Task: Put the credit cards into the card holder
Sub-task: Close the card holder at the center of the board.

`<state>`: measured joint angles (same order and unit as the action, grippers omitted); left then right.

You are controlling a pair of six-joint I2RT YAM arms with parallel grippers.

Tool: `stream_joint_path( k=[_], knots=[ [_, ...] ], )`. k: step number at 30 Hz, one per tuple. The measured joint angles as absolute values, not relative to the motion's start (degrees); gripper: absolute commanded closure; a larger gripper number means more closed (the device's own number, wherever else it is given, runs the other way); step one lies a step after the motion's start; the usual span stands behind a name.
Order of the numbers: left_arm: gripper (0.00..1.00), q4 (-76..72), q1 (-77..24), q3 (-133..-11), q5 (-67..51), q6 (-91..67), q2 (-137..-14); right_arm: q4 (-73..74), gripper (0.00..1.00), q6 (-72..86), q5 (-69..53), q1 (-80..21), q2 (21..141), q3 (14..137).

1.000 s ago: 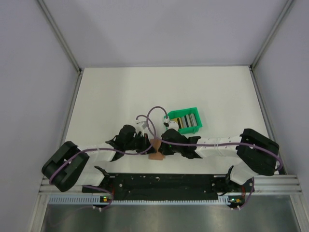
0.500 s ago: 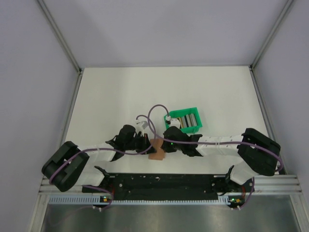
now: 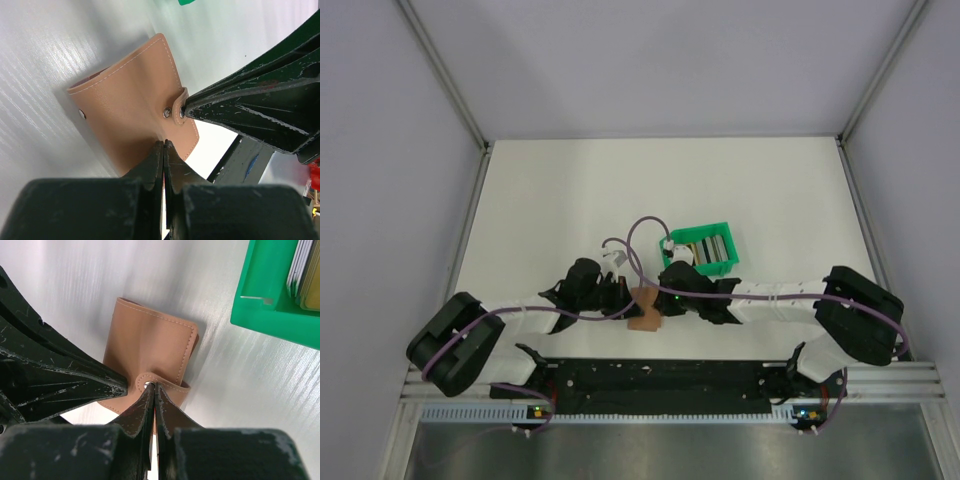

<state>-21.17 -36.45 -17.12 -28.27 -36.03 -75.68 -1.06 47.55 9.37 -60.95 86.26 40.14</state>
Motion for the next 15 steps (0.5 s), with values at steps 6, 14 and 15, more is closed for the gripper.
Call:
stream_joint_path(
  k=[6, 14, 15],
  knots=[
    [1.0, -21.19, -36.45, -17.12, -28.27, -36.03, -75.7, -1.28, 1.0, 47.55, 9.06, -60.95, 86.32, 40.14],
    [1.0, -21.56, -36.45, -17.12, -28.34, -36.03, -75.92, -2.15, 0.99, 47.57, 8.47, -60.95, 87.35, 40.16],
    [1.0, -21.56, -36.45, -17.12, -28.34, -36.03, -75.92, -2.2, 0.99, 47.57, 8.43, -60.95, 87.46, 40.16]
  ],
)
